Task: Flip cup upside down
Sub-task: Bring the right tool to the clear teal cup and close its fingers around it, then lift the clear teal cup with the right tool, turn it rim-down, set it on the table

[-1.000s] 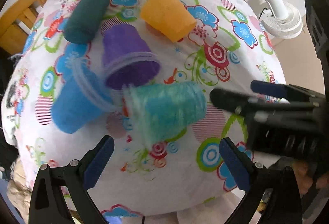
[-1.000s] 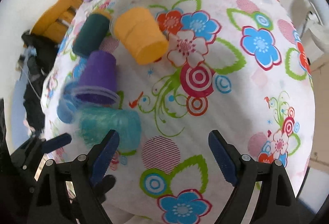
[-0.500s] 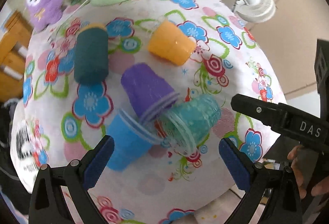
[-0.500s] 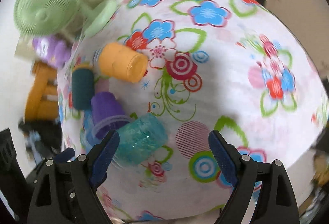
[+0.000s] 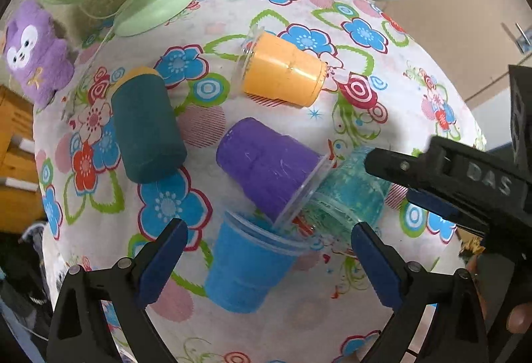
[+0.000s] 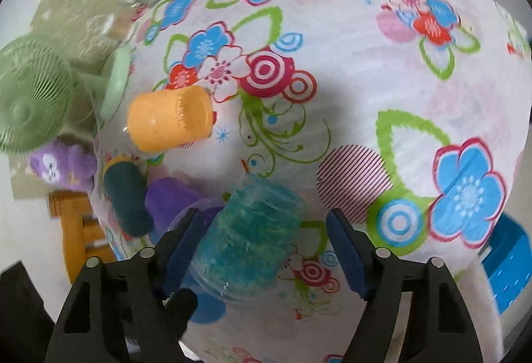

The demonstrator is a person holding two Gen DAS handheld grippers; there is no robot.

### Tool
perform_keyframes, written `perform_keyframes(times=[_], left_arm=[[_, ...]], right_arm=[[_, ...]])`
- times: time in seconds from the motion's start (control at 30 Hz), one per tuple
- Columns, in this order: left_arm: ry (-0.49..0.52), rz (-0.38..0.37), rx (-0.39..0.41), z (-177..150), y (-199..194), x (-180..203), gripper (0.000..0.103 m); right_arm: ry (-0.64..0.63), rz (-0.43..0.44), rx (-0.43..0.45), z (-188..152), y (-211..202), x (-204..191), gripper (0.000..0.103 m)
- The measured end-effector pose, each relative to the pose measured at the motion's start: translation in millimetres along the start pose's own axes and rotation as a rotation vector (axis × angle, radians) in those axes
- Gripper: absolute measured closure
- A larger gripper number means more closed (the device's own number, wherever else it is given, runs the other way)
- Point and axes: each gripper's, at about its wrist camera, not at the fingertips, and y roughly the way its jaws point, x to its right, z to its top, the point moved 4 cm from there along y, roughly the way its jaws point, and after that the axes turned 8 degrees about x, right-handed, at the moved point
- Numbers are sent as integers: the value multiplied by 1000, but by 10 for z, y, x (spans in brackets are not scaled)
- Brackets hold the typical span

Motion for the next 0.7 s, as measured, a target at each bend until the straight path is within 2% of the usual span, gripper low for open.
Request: perform_keyframes(times=[0.13,0.2,0.33,0.57,0.7], left_arm=[[18,-6,-11,22,64,-20,4],[16,-16,-16,34,98,-30,3],[-4,-25,-20,80,133,-79,4],[-28,-24,-28,96,152,-86,5],[-60,-22,-8,138,82,-69,5]], right_arm=[[54,-10,6,44,117,27,32],[60,-20,-4,64,198,20,40],[86,5,-55,88,352,10,43],[-2,6,-68,133,347,-107,47],[-126,-3,1,270,179,-230,47]])
